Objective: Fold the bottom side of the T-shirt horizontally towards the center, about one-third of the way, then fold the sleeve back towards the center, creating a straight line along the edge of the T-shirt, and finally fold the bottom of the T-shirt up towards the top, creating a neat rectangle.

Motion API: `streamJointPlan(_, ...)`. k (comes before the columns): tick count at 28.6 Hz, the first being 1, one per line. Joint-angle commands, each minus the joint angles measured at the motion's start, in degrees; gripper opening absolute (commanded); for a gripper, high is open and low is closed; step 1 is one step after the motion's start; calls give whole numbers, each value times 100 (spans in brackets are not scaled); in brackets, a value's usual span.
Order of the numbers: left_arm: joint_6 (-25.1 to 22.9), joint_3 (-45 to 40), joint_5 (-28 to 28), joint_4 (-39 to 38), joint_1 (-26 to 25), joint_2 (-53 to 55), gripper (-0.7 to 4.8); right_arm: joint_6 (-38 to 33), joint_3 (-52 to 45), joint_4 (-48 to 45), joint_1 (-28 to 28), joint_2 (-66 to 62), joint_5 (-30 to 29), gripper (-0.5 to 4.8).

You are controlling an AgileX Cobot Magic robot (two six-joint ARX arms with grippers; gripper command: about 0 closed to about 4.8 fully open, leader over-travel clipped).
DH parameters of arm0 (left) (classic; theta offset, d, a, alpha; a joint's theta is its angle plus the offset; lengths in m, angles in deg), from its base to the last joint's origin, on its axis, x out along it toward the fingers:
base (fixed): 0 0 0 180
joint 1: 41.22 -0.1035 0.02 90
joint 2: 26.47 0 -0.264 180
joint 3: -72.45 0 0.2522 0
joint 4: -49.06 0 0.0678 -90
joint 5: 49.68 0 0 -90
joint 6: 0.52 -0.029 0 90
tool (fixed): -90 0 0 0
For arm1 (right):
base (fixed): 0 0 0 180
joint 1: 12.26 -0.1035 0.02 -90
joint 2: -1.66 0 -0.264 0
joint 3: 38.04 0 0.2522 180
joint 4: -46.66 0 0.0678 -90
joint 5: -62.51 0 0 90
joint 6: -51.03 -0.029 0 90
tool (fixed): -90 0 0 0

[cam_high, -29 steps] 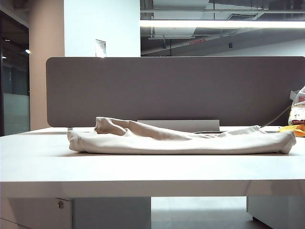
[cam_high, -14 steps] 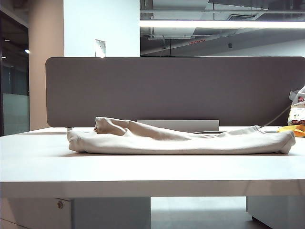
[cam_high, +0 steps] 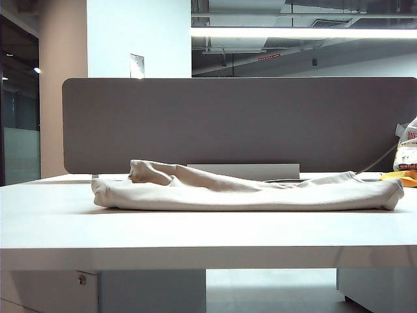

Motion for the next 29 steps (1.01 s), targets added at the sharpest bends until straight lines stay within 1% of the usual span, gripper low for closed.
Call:
streamJointPlan(1, -42, -17, -17, -92, -7, 2, -5, -22, -24, -76, -9, 9, 7, -5)
streamJointPlan(15, -42, -17, -17, -92, -7, 2, -5, -20, -24, -72, -11, 13, 7, -6)
streamJointPlan(18, -42, -17, -17, -92, -7, 2, -5, 28, -24, 26, -9, 275, 31, -5)
streamJointPlan(21, -44, -17, -17, -92, -7, 0, -5, 466, -24, 101, -13, 833, 398, -5)
streamJointPlan(24, -42, -17, -17, -92, -7, 2, -5, 776, -24, 140, -13, 1462, 1032, -5)
streamJointPlan(27, -44, -17, -15, -92, -7, 2, -5, 1196, -24, 271, -7, 2229, 1827, -5)
streamJointPlan(29, -44, -17, -15, -92, -7, 0, -5, 1390, -24, 407, -7, 2625, 2194, -5)
